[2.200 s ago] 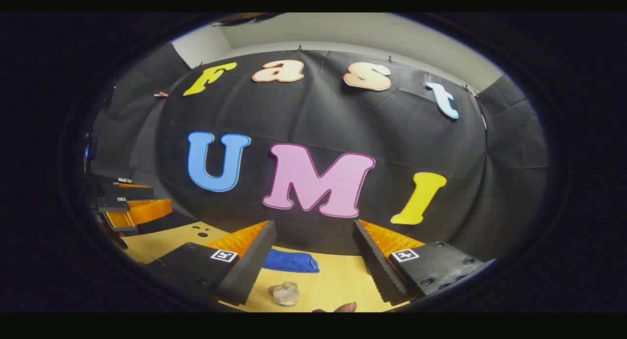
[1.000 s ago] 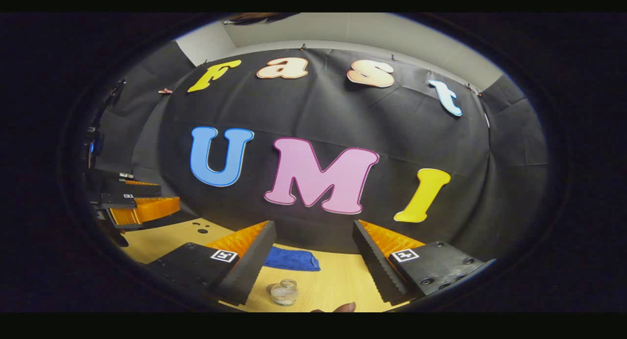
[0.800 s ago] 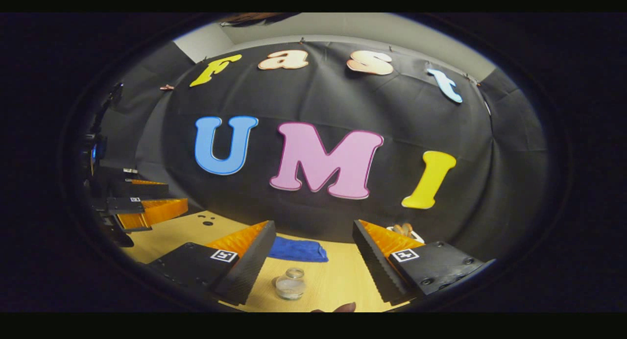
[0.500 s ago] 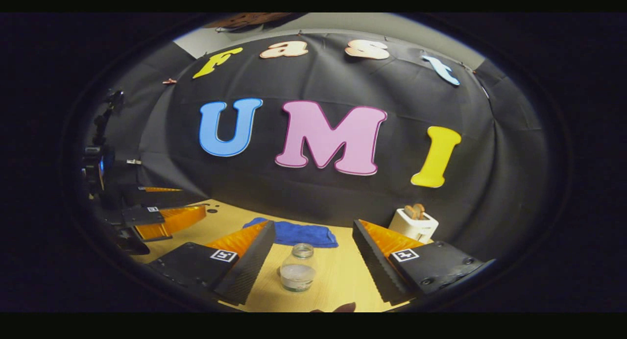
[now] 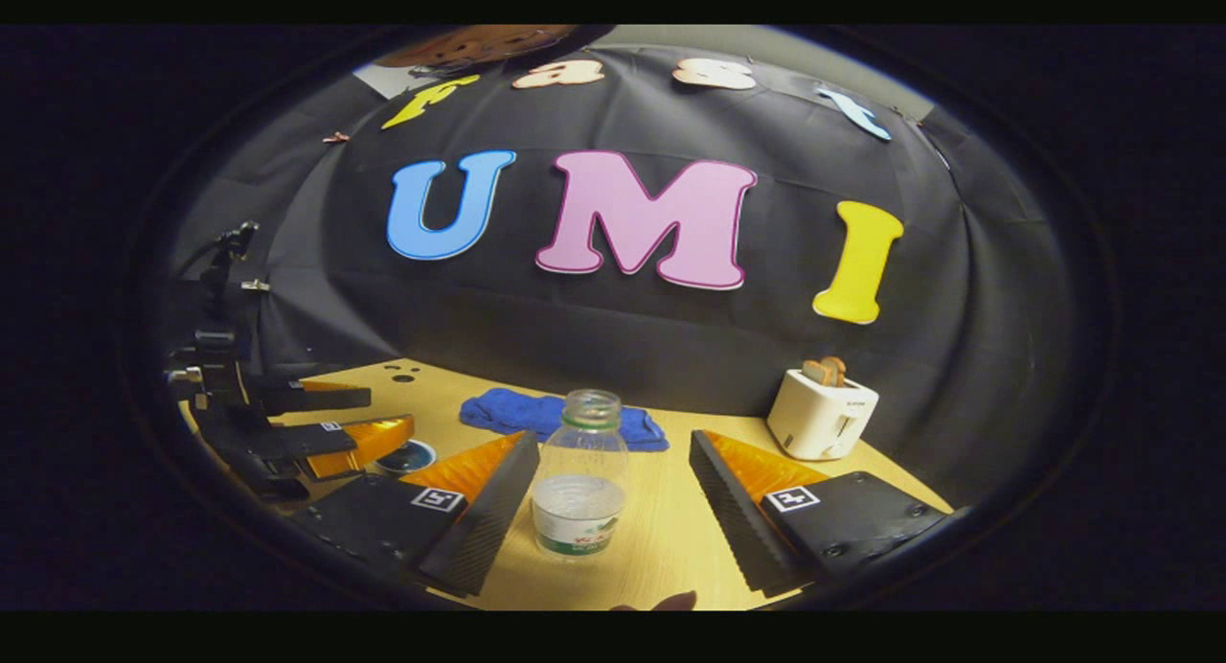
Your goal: Open the teacup lid with one hand, grasp the water bottle and pour water into the teacup with the other hand; after pouring, place the water bottle on the coaster and then close the teacup lid.
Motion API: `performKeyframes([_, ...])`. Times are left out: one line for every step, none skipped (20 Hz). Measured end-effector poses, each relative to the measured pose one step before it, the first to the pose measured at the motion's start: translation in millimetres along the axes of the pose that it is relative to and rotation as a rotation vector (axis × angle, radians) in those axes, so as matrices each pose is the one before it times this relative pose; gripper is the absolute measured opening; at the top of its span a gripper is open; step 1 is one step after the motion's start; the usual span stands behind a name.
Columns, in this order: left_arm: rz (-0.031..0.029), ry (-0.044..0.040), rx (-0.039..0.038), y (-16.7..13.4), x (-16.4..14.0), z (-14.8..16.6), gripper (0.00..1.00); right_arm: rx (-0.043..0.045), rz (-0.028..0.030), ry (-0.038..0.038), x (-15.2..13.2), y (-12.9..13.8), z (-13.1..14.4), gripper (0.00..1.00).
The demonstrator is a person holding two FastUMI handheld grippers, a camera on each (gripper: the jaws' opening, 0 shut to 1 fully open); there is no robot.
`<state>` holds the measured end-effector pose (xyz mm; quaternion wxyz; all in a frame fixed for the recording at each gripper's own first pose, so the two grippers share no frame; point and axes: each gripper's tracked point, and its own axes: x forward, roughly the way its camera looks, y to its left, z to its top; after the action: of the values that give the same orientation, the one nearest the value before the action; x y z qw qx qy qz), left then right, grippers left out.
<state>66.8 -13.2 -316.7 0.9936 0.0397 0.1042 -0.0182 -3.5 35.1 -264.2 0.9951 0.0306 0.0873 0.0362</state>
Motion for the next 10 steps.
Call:
performKeyframes([0.00273,0.01002,-0.00104,0.93,2.24,-5.26,0.89,-0.00134,0.00150,0.00208,1.04,2.48,-2.92,0.98])
performKeyframes([0.00198,0.01027,0.00030,0.10,-0.51,-6.14,0.86,-0.00626,0.00224,0.00389,1.77,1.97,-2.82,0.99])
performKeyframes([-0.00050,0.01125,0.00056,0.46,1.60,-4.96,0.84,-0.00501,0.00512,0.00215,2.17,1.66,-1.59,0.98])
performKeyframes([-0.00353,0.01154,0.00083,-0.07,2.15,-4.93,0.80,-0.00197,0.00445,0.00416,0.62,1.87,-1.61,0.98])
performKeyframes([-0.00775,0.00796,0.00183,-1.93,2.15,-3.02,0.78,0.00433,0.00374,0.00143,0.46,0.77,-1.26,0.99])
performKeyframes([-0.00566,0.00883,0.00211,-1.02,2.20,-3.01,0.75,0.00471,0.00254,-0.00083,0.54,1.37,0.52,0.98])
performKeyframes([-0.00400,0.00884,0.00331,-0.28,2.37,-2.28,0.74,0.00281,0.00159,0.00016,0.91,0.88,-0.04,0.98])
performKeyframes([0.00170,0.00494,0.00281,1.01,0.30,-2.43,0.71,0.00013,0.00184,0.00275,0.23,0.46,-1.03,0.98])
performKeyframes([0.00038,0.00291,0.00061,0.52,1.18,0.26,0.68,-0.00154,-0.00002,0.00469,0.25,-0.34,-1.51,0.98])
performKeyframes([-0.00023,0.00468,-0.00248,-0.44,0.16,-3.01,0.64,0.00018,0.00147,0.00111,-0.49,0.04,-0.49,0.98])
